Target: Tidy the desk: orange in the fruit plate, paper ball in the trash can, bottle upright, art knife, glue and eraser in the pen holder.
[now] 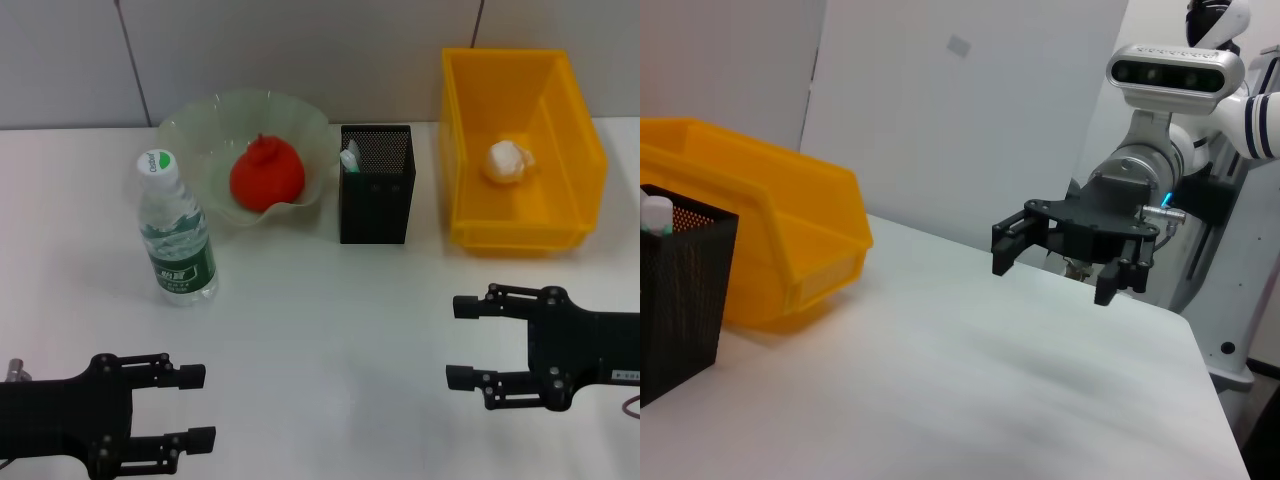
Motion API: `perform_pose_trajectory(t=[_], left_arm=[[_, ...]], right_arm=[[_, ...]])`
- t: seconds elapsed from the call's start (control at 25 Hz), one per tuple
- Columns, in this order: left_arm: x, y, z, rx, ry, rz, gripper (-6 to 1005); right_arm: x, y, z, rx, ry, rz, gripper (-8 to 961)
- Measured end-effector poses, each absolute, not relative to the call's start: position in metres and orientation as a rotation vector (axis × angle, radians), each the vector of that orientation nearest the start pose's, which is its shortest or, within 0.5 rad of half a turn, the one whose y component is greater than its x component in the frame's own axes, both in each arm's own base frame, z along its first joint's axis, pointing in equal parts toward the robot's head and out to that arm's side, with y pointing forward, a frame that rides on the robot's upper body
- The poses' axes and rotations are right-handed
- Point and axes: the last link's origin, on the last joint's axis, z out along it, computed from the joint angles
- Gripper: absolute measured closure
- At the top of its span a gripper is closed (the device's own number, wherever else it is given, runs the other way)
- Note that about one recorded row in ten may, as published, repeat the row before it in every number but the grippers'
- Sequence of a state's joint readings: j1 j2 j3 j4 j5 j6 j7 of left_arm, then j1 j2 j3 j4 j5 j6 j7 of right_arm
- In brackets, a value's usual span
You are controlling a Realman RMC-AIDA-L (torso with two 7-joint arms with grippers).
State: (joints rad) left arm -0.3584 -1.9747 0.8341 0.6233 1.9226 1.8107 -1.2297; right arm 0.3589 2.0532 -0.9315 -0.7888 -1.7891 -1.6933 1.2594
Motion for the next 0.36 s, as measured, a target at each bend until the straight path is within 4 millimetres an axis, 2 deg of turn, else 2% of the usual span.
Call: perform_pose_trajectory(t=[0.36], left_arm=[[-0.3003,0.2584,0.0242,-2.923,-0.523,-0.745,302]], right_arm=[[0.2617,0.2841,0.006,-2.849,0.353,0.78,163]])
